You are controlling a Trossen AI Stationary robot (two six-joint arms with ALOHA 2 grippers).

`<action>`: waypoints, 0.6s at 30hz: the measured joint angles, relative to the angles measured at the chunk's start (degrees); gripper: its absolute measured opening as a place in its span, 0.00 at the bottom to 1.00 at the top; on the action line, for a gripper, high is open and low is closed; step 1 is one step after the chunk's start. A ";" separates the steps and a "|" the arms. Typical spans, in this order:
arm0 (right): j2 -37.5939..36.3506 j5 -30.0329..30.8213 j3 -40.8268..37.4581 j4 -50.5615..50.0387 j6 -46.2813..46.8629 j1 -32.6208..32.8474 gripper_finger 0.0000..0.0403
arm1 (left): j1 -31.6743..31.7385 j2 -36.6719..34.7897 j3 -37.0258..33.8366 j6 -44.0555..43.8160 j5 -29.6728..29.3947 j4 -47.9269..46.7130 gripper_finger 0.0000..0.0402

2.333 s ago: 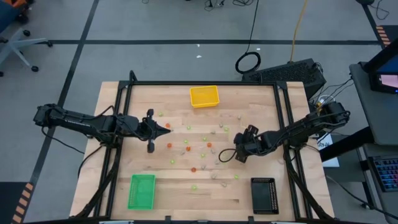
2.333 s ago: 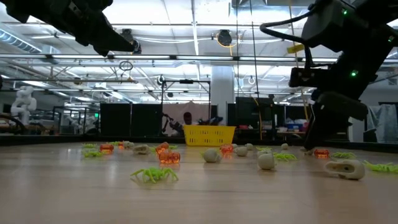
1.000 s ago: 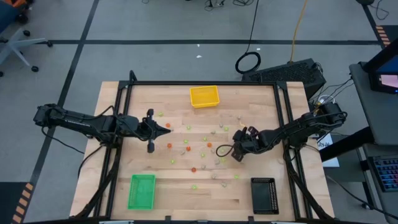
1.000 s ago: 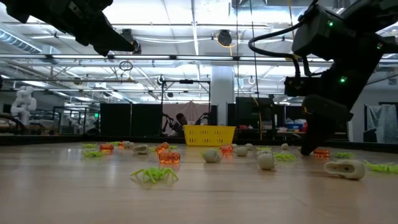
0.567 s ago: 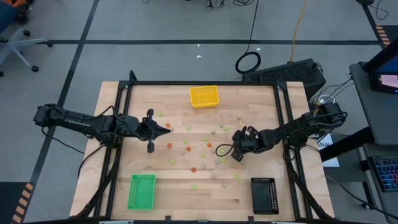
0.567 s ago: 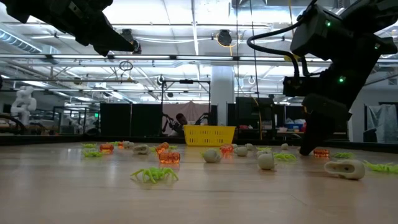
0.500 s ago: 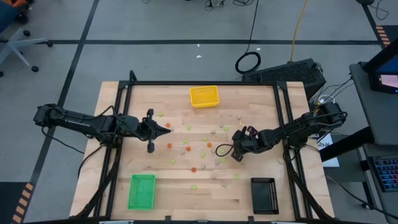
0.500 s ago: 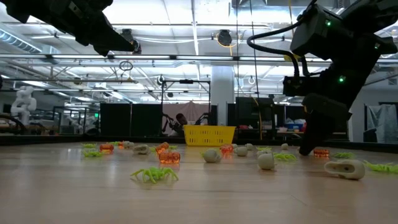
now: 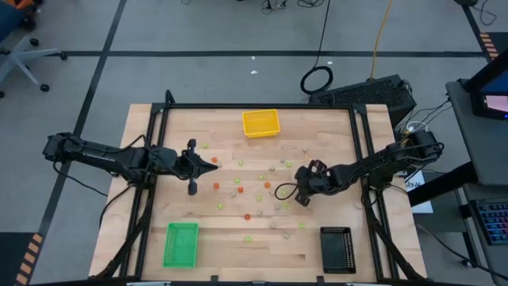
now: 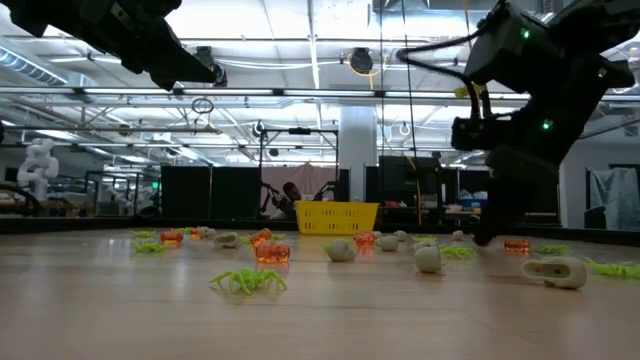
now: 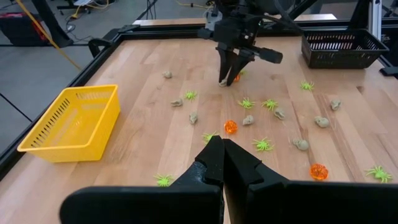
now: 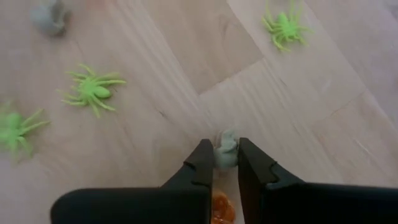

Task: Sort Halloween decoration
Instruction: Put the white skull toy into the green bin

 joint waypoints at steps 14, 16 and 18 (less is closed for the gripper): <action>-1.04 -0.59 0.07 23.28 -5.71 8.48 0.00 | -0.10 0.02 0.00 -1.58 1.19 -0.04 0.00; 0.29 3.25 0.08 31.04 -8.58 10.18 0.01 | -0.27 0.02 0.00 -2.77 1.20 0.28 0.00; 1.87 5.40 0.15 38.66 -12.82 11.15 0.01 | -0.43 0.02 0.00 -3.61 1.21 0.87 0.00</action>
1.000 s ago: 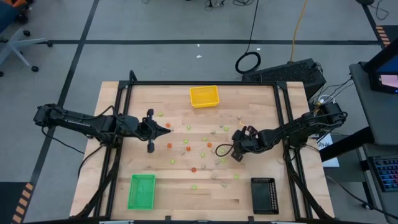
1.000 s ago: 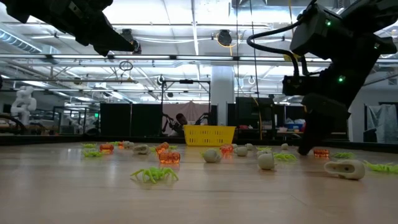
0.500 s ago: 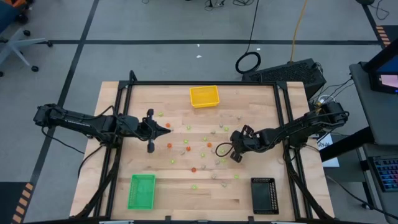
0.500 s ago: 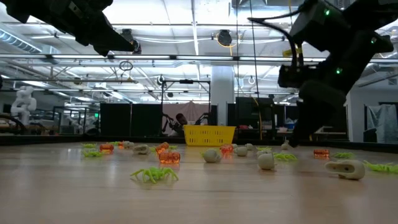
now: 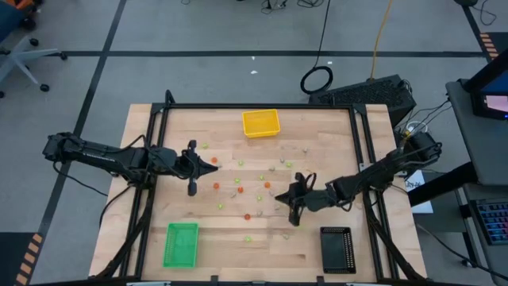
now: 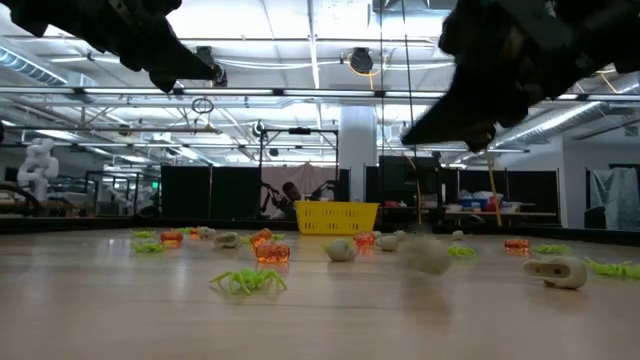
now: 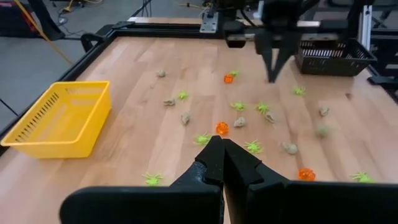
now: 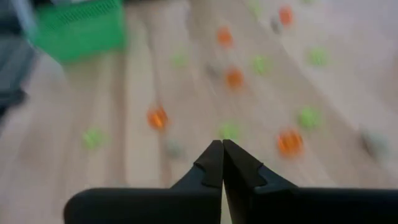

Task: Sort Halloween decoration
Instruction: Put the white skull toy into the green bin

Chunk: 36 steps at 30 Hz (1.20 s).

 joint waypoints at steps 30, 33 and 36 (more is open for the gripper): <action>3.50 -0.15 -0.02 1.89 -9.94 -1.36 0.00 | -12.49 13.70 0.00 -9.83 -0.40 7.09 0.00; 3.50 -0.16 -0.02 1.28 -9.67 -1.36 0.00 | -18.63 18.06 0.26 -8.37 -0.41 11.43 0.00; 3.50 -0.16 -0.02 1.31 -9.65 -1.36 0.00 | -24.59 23.67 2.89 -6.33 -0.60 12.78 0.00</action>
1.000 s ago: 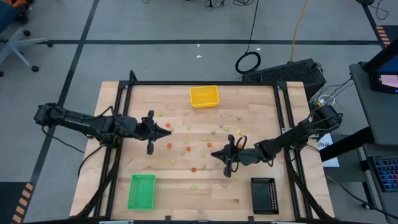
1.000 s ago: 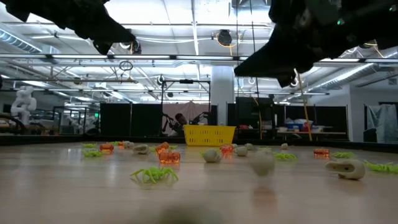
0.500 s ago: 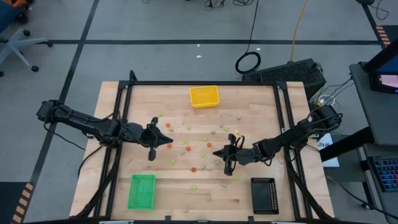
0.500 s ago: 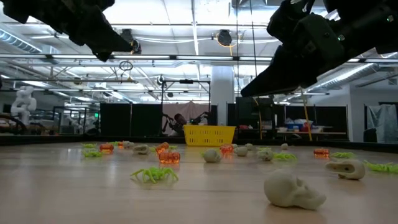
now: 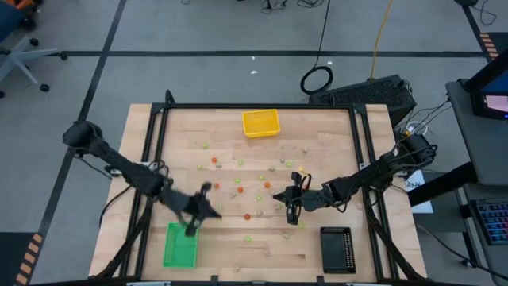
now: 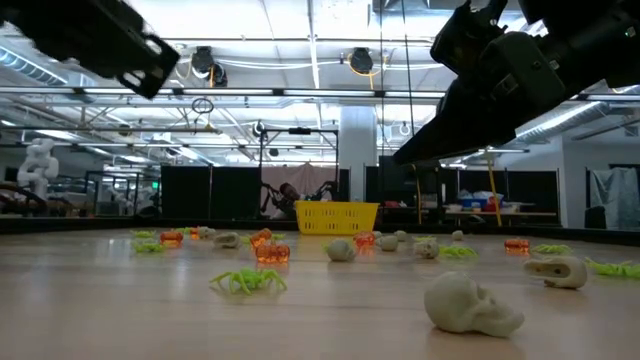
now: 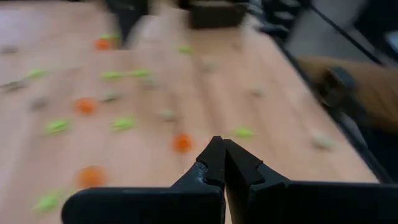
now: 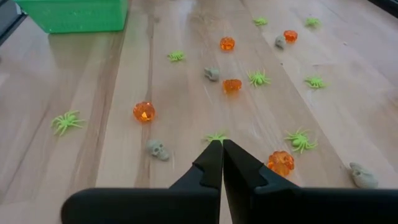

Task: Sort Halloween decoration
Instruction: Put the white skull toy into the green bin

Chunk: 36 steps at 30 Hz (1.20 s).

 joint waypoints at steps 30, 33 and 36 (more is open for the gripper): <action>-0.04 -0.02 0.00 0.24 0.11 0.00 0.00 | -13.98 41.39 38.39 -2.04 -1.25 -13.36 0.66; -0.04 -0.04 0.02 0.24 0.13 0.00 0.00 | -14.08 43.87 39.29 -3.15 -1.09 -13.70 0.64; -0.04 -0.04 0.02 0.23 0.13 0.00 0.00 | -14.02 46.00 40.83 -3.55 -1.90 -13.76 0.61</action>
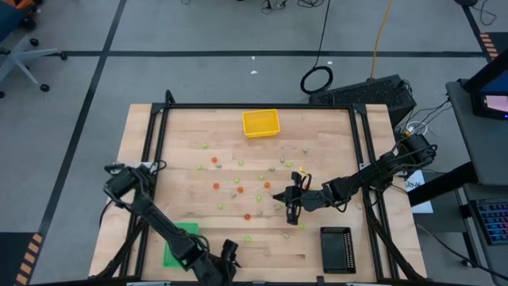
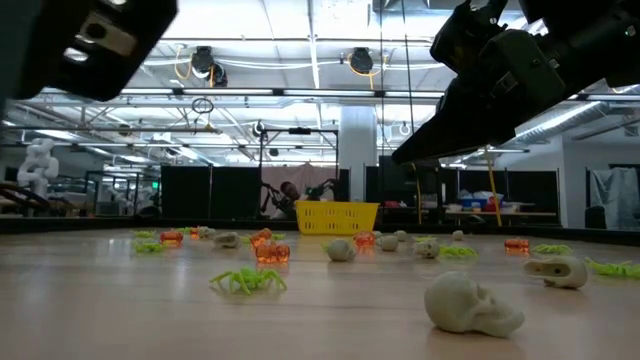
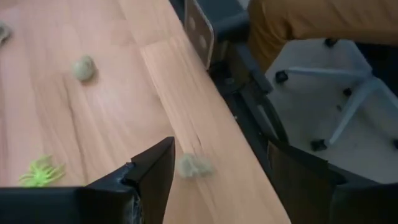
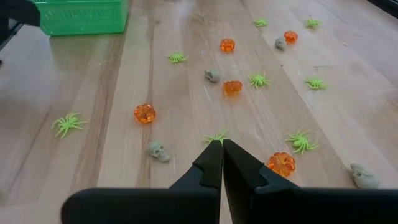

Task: Sort Halloween decoration
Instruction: Put the white skull toy into the green bin

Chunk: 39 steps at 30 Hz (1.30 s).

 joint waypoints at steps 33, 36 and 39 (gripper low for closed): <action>0.00 0.01 0.00 -2.52 -0.17 0.01 0.00 | 2.85 2.87 1.25 -8.24 -11.95 -8.91 0.55; 0.00 -0.01 0.00 -3.02 -0.05 0.01 0.00 | 2.80 2.62 1.52 -7.18 -12.02 -8.17 0.55; 0.00 -0.01 0.00 -3.03 -0.02 0.01 0.00 | 2.75 2.62 1.89 -5.81 -13.57 -8.21 0.55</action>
